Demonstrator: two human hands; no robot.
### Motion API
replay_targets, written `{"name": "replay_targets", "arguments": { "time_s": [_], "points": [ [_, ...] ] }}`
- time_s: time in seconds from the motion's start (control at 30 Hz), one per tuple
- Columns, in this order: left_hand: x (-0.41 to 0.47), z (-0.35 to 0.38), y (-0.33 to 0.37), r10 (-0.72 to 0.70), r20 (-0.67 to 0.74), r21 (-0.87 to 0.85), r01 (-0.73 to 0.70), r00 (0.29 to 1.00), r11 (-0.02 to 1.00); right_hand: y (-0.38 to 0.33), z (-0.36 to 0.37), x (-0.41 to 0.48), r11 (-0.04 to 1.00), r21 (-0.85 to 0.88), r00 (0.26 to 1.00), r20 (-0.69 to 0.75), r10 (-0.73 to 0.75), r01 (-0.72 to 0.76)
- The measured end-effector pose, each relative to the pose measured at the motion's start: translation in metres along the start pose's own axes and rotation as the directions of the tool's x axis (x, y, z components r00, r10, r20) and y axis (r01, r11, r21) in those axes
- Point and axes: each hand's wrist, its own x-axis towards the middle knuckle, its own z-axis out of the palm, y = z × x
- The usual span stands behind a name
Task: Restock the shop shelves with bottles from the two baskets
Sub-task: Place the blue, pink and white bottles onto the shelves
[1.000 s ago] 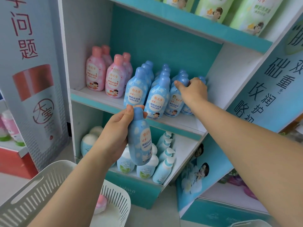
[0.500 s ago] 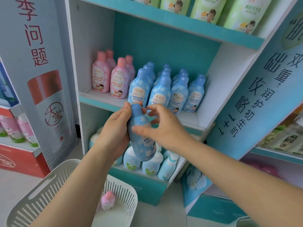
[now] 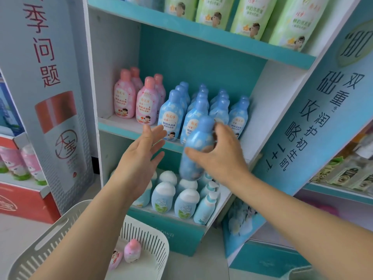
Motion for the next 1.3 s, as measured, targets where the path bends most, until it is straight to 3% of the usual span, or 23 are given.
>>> {"name": "replay_targets", "arguments": {
  "time_s": [0.17, 0.43, 1.3],
  "points": [
    [-0.002, -0.003, 0.003, -0.032, -0.013, -0.024, 0.031, 0.999, 0.999, 0.016, -0.027, 0.038, 0.981, -0.013, 0.961, -0.205, 0.188, -0.194],
    [-0.004, -0.012, 0.007, -0.062, -0.042, -0.056, 0.06, 0.997, 0.997, 0.032, -0.011, 0.067, 0.922, 0.061, 0.888, -0.251, 0.385, -0.382],
    [-0.009, -0.023, 0.017, -0.146, -0.125, 0.013, 0.149, 0.981, 0.989, 0.054, 0.008, 0.07, 0.948, 0.014, 0.933, -0.175, 0.316, -0.318]
  ]
}}
